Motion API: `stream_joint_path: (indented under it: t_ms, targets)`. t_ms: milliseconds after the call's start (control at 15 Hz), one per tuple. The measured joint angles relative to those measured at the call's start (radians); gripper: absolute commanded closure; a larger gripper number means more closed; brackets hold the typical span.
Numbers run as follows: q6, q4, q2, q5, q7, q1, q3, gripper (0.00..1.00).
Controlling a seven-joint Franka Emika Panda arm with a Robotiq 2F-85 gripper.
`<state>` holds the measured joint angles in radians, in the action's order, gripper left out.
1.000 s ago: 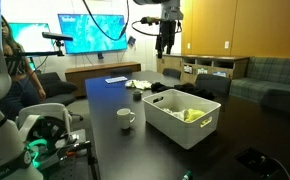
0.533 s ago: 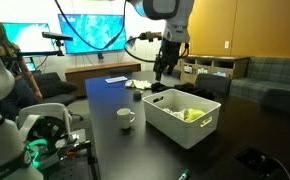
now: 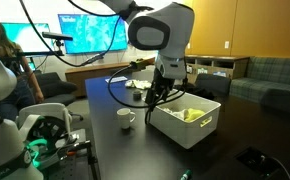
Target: Put the towels in the basket and the tape and marker in the mug
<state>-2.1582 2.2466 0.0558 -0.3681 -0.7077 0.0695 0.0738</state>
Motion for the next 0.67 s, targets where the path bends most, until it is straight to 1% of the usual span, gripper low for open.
stream_joint_path:
  t_ms: [200, 400, 533, 667]
  targets:
    - [-0.010, 0.042, -0.003, -0.038, 0.072, 0.014, 0.014, 0.00]
    - [-0.010, 0.046, -0.002, -0.033, 0.156, 0.034, 0.035, 0.00]
    - [-0.010, 0.045, 0.005, -0.008, 0.235, 0.052, 0.055, 0.00]
    - [-0.009, 0.041, 0.023, 0.042, 0.316, 0.070, 0.073, 0.00]
